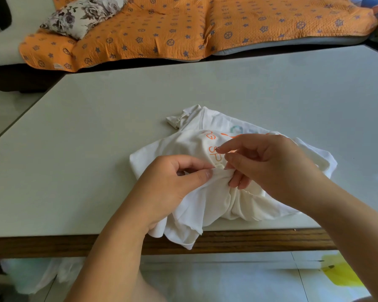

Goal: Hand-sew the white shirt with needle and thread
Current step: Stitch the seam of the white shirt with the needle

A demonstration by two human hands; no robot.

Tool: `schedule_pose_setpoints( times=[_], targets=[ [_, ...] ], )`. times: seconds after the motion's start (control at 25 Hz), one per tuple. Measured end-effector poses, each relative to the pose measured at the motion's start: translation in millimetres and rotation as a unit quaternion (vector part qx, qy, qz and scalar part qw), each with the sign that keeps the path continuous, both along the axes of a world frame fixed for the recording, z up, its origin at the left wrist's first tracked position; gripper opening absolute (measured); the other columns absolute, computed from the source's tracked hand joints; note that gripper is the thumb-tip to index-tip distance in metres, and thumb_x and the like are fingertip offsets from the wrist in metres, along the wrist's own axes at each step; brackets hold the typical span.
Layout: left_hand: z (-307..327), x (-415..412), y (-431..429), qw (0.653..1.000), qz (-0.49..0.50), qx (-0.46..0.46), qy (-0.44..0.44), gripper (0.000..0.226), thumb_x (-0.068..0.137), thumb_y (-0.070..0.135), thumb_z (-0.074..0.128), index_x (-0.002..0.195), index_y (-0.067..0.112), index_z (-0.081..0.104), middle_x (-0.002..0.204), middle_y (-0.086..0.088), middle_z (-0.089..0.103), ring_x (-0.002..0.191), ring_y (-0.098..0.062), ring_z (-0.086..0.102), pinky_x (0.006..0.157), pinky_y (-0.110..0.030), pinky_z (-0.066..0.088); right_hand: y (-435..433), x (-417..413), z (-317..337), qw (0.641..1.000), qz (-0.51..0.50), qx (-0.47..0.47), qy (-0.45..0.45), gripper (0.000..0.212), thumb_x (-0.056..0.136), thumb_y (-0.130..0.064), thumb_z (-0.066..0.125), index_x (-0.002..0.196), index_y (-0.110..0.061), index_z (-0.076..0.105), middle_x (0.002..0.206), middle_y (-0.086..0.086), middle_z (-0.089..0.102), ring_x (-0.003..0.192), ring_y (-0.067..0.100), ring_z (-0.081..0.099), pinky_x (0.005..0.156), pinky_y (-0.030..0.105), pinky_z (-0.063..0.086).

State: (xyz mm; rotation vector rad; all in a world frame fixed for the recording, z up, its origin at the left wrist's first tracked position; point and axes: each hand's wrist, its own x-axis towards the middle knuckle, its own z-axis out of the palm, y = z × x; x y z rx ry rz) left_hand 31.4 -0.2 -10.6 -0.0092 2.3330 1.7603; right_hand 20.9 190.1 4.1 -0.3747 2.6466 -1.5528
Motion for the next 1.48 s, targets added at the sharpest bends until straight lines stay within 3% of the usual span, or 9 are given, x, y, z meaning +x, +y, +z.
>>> schedule_pose_setpoints(
  times=[0.08,0.4,1.0,1.28,1.48],
  targets=[
    [-1,1,0,1.000,0.002,-0.016,0.010,0.008,0.085,0.026,0.073,0.089,0.031,0.078,0.088,0.012,0.076,0.090,-0.004,0.069,0.081,-0.018,0.050,0,1,0,1.000,-0.002,0.007,0.001,0.024,0.091,-0.009,0.059,0.093,-0.029,0.073,0.060,-0.005,0.071,0.051,0.007,0.066,0.059,0.011,0.049],
    [-1,1,0,0.999,0.015,-0.024,0.025,0.007,0.084,0.028,0.073,0.086,0.032,0.078,0.087,0.006,0.076,0.091,-0.010,0.071,0.092,-0.035,0.055,-2,5,6,0.995,0.010,0.102,0.007,0.030,0.087,-0.011,0.060,0.080,-0.038,0.071,0.061,-0.010,0.072,0.054,-0.004,0.065,0.065,0.009,0.050],
    [-3,0,0,0.999,0.020,-0.026,0.025,0.008,0.084,0.028,0.074,0.083,0.035,0.078,0.086,0.005,0.075,0.091,-0.014,0.071,0.093,-0.038,0.055,-2,8,12,0.995,0.028,0.097,0.003,0.031,0.083,-0.004,0.061,0.080,-0.032,0.074,0.062,-0.010,0.072,0.055,-0.007,0.064,0.066,0.007,0.049],
    [-4,-1,-1,1.000,0.002,-0.007,0.022,0.009,0.084,0.026,0.073,0.085,0.033,0.078,0.090,0.005,0.076,0.094,-0.015,0.070,0.093,-0.032,0.054,1,6,9,0.994,0.052,0.093,-0.032,0.026,0.088,-0.005,0.062,0.085,-0.028,0.075,0.064,-0.010,0.072,0.053,-0.006,0.064,0.059,0.002,0.044],
    [-3,-2,-2,0.998,-0.005,0.064,-0.007,0.018,0.069,0.033,0.075,0.082,0.023,0.079,0.088,0.000,0.077,0.091,-0.013,0.071,0.088,-0.029,0.053,2,2,4,0.994,0.061,0.007,-0.086,0.019,0.090,-0.013,0.065,0.084,-0.028,0.075,0.064,-0.003,0.073,0.053,0.004,0.063,0.062,0.014,0.052]
  ],
)
